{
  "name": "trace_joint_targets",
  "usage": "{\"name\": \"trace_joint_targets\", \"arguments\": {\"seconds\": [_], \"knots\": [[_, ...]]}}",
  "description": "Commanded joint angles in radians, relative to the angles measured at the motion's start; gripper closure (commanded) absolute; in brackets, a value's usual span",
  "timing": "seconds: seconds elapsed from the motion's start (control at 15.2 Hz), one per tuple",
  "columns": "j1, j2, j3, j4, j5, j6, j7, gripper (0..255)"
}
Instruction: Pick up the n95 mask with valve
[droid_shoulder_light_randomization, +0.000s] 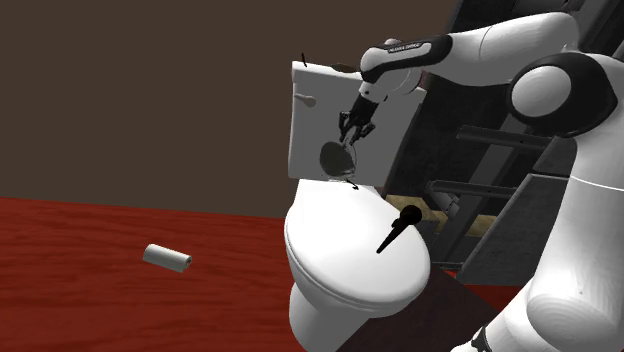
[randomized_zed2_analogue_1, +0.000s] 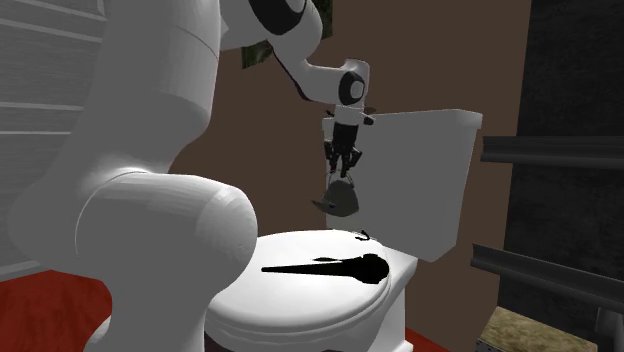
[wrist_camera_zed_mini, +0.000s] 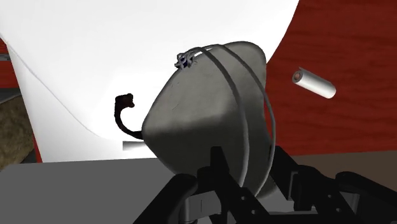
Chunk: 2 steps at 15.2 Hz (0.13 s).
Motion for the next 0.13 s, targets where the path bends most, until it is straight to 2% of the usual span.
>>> {"name": "trace_joint_targets", "arguments": {"seconds": [0.0,0.07], "knots": [[0.001,-0.003,0.000,0.012,-0.003,-0.015,0.006,255],[0.001,-0.003,0.000,0.013,-0.003,-0.015,0.006,255]]}}
